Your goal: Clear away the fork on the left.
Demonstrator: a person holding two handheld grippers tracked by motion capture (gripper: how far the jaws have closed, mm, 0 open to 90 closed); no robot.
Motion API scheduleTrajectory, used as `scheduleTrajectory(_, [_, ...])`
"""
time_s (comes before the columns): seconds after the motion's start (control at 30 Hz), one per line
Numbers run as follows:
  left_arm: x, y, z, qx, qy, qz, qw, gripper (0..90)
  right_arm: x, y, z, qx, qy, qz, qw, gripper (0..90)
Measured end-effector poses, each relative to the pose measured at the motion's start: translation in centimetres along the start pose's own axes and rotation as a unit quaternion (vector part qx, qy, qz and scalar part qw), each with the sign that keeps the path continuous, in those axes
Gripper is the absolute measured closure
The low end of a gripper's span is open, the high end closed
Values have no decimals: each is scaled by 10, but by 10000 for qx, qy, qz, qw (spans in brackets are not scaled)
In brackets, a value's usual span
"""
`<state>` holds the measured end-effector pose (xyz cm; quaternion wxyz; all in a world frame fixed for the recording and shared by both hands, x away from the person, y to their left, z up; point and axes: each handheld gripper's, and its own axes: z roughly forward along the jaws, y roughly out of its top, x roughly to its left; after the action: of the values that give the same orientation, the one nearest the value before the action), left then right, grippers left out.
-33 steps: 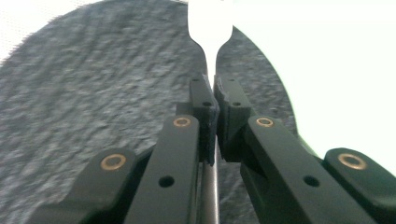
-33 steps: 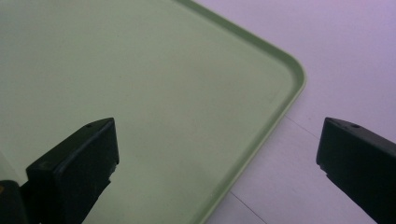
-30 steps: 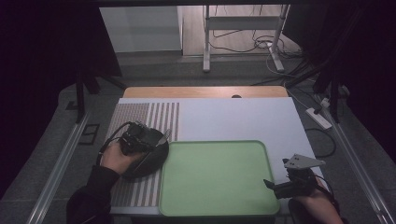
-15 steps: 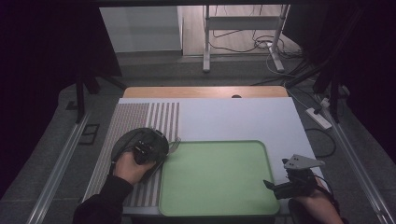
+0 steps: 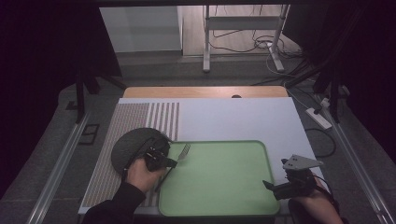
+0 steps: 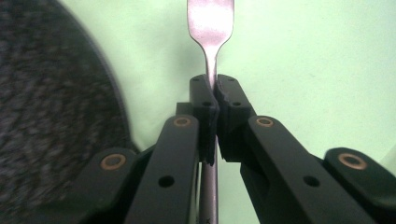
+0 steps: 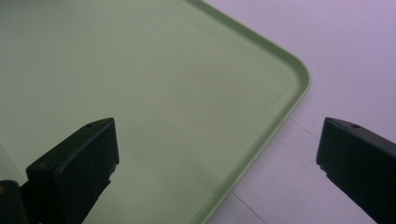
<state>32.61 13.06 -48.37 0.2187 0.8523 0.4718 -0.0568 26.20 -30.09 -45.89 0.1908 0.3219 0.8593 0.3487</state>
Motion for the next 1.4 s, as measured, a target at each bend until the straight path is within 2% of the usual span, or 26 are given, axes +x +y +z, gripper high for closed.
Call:
scheduleTrajectory(0.33, [-17,7,15,74,-142,7,9999,856,1,0,1,6,11,-41,10000,0])
scheduleTrajectory(0.57, [-19,4,27,235,-132,25,9996,842,1,0,1,11,19,-57,10000,0])
scheduleTrajectory(0.6, [-19,4,28,219,-129,42,9997,839,1,0,1,12,20,-59,10000,0])
scheduleTrajectory(0.67, [-20,4,25,78,-137,60,9999,775,1,0,1,14,24,-65,10000,0])
scheduleTrajectory(0.73, [-21,5,21,-84,-64,180,9998,744,1,0,1,33,22,-76,10000,0])
scheduleTrajectory(0.8, [-24,6,20,-238,-139,297,9992,764,1,0,1,38,20,-81,10000,0])
scheduleTrajectory(0.87, [-27,9,22,-266,-217,489,9982,821,1,0,1,37,32,-85,10000,0])
scheduleTrajectory(0.97, [-32,12,31,-103,-181,664,9976,883,2,0,1,38,28,-95,9999,0])
scheduleTrajectory(1.07, [-32,13,39,72,8,750,9972,884,2,0,1,35,29,-99,9999,0])
scheduleTrajectory(1.13, [-29,12,40,103,25,716,9974,885,2,0,1,34,34,-101,9999,0])
scheduleTrajectory(1.23, [-24,11,38,113,183,705,9973,884,1,0,1,32,43,-108,9999,0])
scheduleTrajectory(1.4, [-13,7,33,103,272,616,9977,884,2,0,1,29,46,-114,9999,0])
